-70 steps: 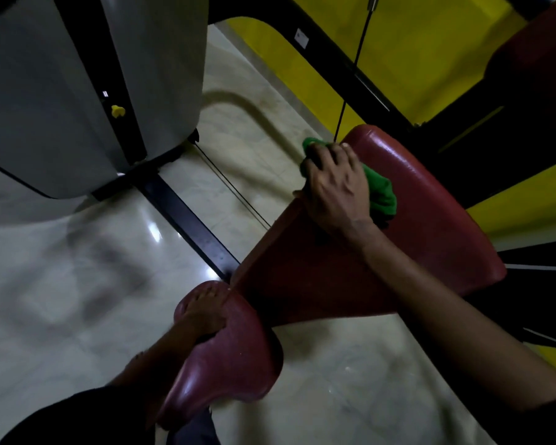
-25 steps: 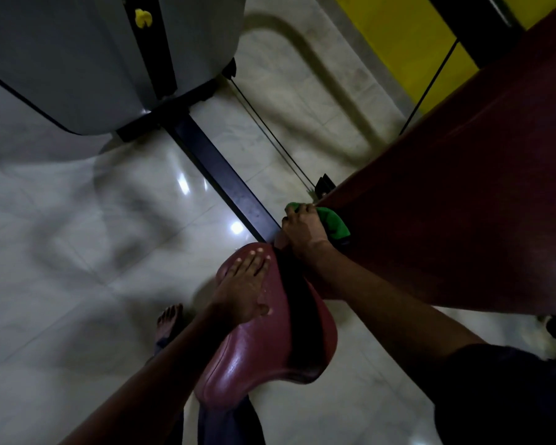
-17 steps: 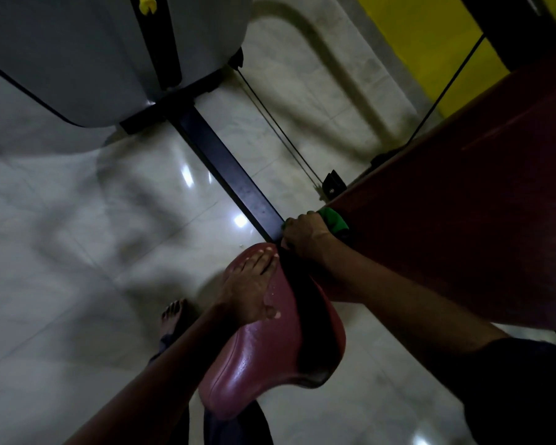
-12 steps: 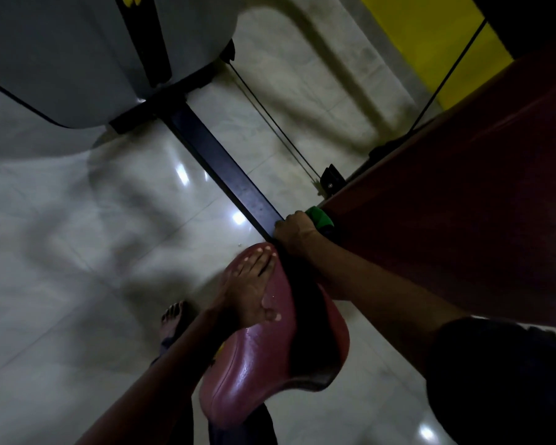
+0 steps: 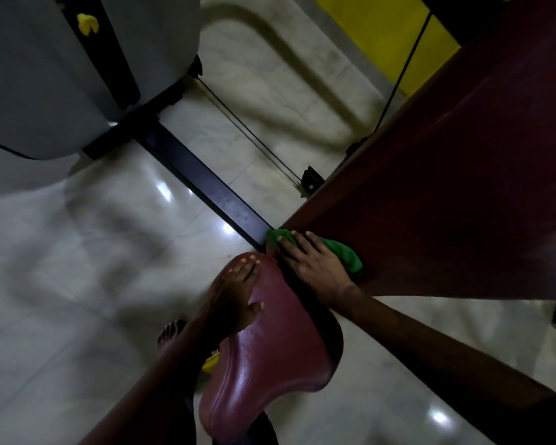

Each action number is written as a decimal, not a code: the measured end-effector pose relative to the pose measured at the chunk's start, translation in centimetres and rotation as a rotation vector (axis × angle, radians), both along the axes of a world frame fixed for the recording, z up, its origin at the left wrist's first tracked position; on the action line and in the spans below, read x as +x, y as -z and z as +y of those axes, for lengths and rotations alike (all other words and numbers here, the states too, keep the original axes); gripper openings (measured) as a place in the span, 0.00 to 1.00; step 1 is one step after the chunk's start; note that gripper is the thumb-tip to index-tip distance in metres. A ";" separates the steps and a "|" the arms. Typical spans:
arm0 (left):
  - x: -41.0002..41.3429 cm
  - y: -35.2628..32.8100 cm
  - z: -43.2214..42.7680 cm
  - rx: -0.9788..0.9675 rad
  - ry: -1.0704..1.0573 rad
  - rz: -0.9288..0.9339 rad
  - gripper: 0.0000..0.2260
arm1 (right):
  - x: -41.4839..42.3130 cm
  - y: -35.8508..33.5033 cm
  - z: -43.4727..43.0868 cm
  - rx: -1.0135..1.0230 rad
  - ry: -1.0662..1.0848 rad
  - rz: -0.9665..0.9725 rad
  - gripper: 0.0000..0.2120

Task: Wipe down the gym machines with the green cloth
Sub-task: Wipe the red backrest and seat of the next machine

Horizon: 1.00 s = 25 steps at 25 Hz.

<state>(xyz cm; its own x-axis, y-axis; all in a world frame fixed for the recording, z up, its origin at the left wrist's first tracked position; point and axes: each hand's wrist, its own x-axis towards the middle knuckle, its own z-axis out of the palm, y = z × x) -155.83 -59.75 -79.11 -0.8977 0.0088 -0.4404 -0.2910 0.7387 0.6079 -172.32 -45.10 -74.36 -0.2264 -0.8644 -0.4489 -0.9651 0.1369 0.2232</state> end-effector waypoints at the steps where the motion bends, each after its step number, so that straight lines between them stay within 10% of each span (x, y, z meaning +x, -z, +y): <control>1: -0.2 -0.2 -0.1 -0.001 -0.004 0.013 0.36 | -0.2 -0.5 2.2 -0.077 0.001 0.012 0.26; 13: -8.0 -16.9 0.0 0.331 -0.362 0.172 0.13 | -2.4 -14.9 5.6 -0.731 0.343 0.343 0.21; 25: -16.5 -30.2 -0.1 0.282 -0.108 0.539 0.22 | 0.8 -20.3 0.9 -1.442 1.503 0.428 0.33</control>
<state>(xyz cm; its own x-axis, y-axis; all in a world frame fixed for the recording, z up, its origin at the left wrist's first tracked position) -172.30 -59.85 -48.93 -0.9957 -0.0442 0.0812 0.0473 0.5118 0.8578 -171.55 -44.22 -54.09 -0.7837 0.4248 0.4532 0.0865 0.7971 -0.5976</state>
